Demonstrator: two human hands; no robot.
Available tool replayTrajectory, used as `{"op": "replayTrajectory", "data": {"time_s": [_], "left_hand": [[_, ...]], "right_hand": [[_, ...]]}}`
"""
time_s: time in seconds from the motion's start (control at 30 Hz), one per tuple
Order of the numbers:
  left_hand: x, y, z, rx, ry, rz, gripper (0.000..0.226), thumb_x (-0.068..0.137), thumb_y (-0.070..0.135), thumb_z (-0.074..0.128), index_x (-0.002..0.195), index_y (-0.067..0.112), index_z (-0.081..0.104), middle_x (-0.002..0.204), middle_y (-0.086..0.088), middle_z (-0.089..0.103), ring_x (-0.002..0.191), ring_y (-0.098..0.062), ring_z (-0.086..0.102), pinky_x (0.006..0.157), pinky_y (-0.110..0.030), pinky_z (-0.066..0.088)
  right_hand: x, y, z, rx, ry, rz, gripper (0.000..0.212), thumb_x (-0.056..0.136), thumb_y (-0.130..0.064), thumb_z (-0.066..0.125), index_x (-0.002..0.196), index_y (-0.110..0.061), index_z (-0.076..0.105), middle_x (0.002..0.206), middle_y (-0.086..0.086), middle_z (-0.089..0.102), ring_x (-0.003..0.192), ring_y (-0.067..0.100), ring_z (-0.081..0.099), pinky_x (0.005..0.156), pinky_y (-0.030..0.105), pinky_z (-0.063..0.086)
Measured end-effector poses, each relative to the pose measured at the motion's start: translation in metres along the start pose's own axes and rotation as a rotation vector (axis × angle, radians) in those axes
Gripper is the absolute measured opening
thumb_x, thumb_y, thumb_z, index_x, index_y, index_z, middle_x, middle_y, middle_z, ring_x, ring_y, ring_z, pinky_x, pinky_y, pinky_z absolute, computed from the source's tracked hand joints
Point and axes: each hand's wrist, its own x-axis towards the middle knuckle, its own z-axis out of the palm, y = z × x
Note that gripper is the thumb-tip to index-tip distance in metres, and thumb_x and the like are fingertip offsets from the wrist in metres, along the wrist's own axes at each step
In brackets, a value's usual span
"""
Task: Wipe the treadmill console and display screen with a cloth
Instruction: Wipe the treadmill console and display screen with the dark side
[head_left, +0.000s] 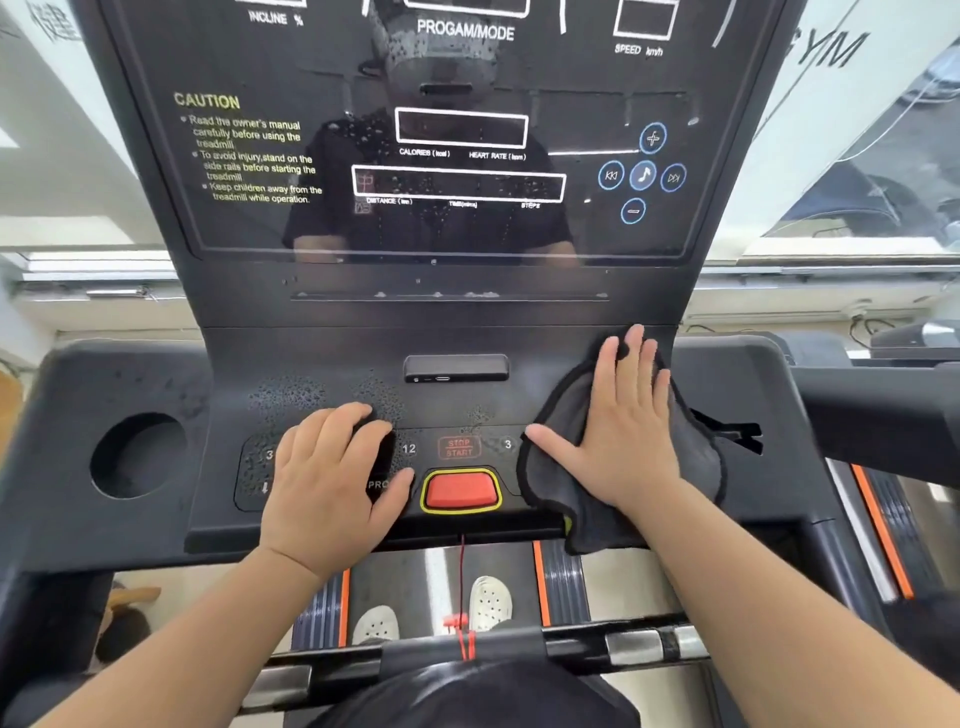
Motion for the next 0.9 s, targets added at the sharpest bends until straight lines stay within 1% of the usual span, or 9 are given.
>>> {"op": "replayTrajectory", "data": {"time_s": [0.07,0.17,0.27,0.37,0.5,0.6,0.67,0.77,0.9], "left_hand": [[0.000,0.000,0.000,-0.001,0.008,0.000,0.047,0.085,0.049,0.055,0.109,0.011,0.069,0.120,-0.011,0.063,0.112,-0.036,0.055,0.096,-0.047,0.038],[0.000,0.000,0.000,0.003,0.003,-0.002,0.047,0.085,0.048,0.056,0.109,0.010,0.069,0.120,-0.011,0.063,0.111,-0.037,0.056,0.096,-0.047,0.038],[0.000,0.001,0.000,0.004,-0.006,-0.006,0.048,0.085,0.049,0.055,0.109,0.011,0.069,0.120,-0.011,0.063,0.112,-0.037,0.055,0.096,-0.047,0.038],[0.001,0.001,0.000,0.004,-0.010,-0.013,0.048,0.085,0.049,0.054,0.109,0.010,0.069,0.121,-0.012,0.064,0.113,-0.038,0.056,0.097,-0.047,0.037],[0.002,0.001,-0.001,-0.002,-0.017,-0.015,0.048,0.085,0.049,0.054,0.108,0.010,0.069,0.120,-0.011,0.064,0.112,-0.038,0.056,0.096,-0.047,0.037],[0.002,0.003,-0.002,-0.002,-0.020,-0.017,0.047,0.085,0.048,0.054,0.109,0.010,0.069,0.120,-0.011,0.064,0.112,-0.037,0.055,0.096,-0.047,0.038],[0.002,0.003,-0.003,0.000,-0.019,-0.022,0.047,0.086,0.047,0.053,0.109,0.010,0.069,0.120,-0.011,0.064,0.112,-0.036,0.055,0.097,-0.047,0.037],[-0.002,0.002,-0.002,0.009,-0.014,-0.022,0.047,0.086,0.047,0.052,0.109,0.009,0.069,0.119,-0.011,0.064,0.112,-0.035,0.054,0.097,-0.047,0.037],[0.001,0.006,-0.004,0.025,-0.018,-0.046,0.049,0.086,0.047,0.050,0.108,0.008,0.069,0.119,-0.012,0.064,0.112,-0.035,0.053,0.097,-0.047,0.036]], "right_hand": [[0.002,-0.023,0.000,-0.008,0.011,-0.053,0.128,0.078,-0.095,0.030,0.161,-0.003,-0.003,0.169,0.021,-0.016,0.157,0.039,-0.013,0.126,0.056,0.001],[-0.005,-0.040,0.002,-0.016,-0.014,-0.207,0.119,0.083,-0.088,0.031,0.162,-0.004,0.003,0.171,0.015,-0.015,0.158,0.033,-0.011,0.128,0.052,0.004],[-0.022,-0.027,0.006,-0.024,-0.057,-0.323,0.107,0.090,-0.083,0.027,0.164,-0.008,0.008,0.172,0.008,-0.012,0.159,0.025,-0.007,0.129,0.048,0.007],[-0.040,0.009,0.010,-0.054,-0.083,-0.387,0.099,0.093,-0.083,0.023,0.165,-0.015,0.011,0.173,0.001,-0.006,0.159,0.019,-0.006,0.128,0.051,0.014],[-0.030,0.048,0.004,-0.053,-0.062,-0.237,0.107,0.085,-0.091,0.018,0.164,-0.021,0.000,0.172,-0.001,-0.012,0.159,0.019,-0.012,0.128,0.054,0.008],[-0.011,0.036,0.001,-0.021,-0.022,-0.078,0.116,0.082,-0.093,0.022,0.164,-0.015,-0.005,0.171,0.006,-0.016,0.159,0.027,-0.011,0.128,0.055,0.005],[-0.003,0.013,0.000,0.010,-0.009,-0.023,0.120,0.081,-0.093,0.021,0.163,-0.011,-0.005,0.171,0.011,-0.016,0.158,0.033,-0.011,0.126,0.055,0.003],[-0.005,-0.023,0.002,-0.024,-0.046,-0.153,0.117,0.083,-0.092,0.020,0.163,-0.009,-0.001,0.172,0.013,-0.011,0.158,0.035,-0.011,0.126,0.057,0.002],[-0.029,-0.026,0.007,-0.039,-0.099,-0.416,0.098,0.094,-0.082,0.022,0.165,-0.016,0.009,0.173,0.005,-0.003,0.159,0.026,-0.007,0.128,0.055,0.007]]}}
